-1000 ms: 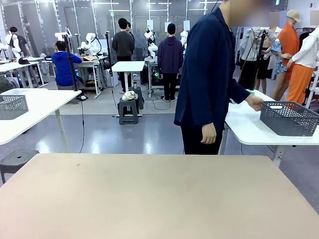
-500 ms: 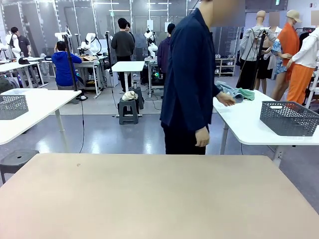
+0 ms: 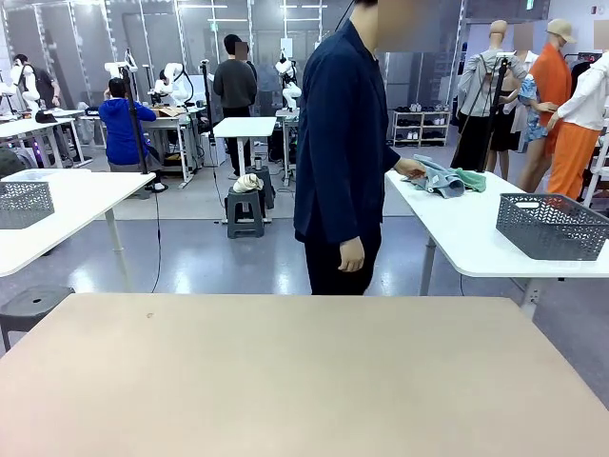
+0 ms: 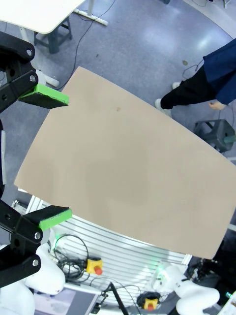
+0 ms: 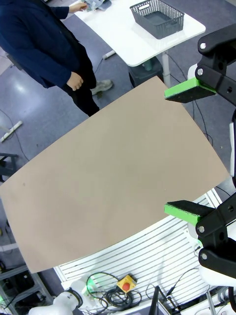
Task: Fold the towels and place them in the basket.
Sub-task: When a person lays out a Towel with hook on the table, fold it in half twice.
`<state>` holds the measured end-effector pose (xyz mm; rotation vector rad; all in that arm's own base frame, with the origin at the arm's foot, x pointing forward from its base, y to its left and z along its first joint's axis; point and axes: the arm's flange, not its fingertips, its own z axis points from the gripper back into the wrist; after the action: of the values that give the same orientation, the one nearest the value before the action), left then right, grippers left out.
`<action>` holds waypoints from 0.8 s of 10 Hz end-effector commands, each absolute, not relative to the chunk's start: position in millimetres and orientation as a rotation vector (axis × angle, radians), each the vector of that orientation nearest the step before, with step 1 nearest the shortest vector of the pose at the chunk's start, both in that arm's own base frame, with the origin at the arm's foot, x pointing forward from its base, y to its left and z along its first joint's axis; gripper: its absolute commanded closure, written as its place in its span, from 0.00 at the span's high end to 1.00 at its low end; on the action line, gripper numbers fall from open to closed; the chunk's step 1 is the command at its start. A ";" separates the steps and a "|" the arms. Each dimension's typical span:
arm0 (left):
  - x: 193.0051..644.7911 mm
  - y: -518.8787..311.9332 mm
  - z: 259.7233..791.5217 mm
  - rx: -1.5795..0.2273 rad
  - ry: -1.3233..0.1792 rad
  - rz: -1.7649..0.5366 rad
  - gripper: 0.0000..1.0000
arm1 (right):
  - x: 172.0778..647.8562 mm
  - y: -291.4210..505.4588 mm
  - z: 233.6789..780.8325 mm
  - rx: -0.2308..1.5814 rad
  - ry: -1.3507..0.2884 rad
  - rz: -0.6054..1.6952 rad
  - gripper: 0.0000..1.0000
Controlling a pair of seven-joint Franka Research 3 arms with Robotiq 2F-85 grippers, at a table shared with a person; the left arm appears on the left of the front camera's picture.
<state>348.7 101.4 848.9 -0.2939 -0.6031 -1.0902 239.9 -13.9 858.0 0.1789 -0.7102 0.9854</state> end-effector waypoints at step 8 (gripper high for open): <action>348.0 101.9 849.0 -0.293 -0.605 -1.089 1.00 | 240.6 -12.9 857.4 0.183 -0.709 1.002 1.00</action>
<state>348.7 101.4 848.9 -0.2939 -0.6031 -1.0902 239.9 -13.9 858.0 0.1789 -0.7102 0.9854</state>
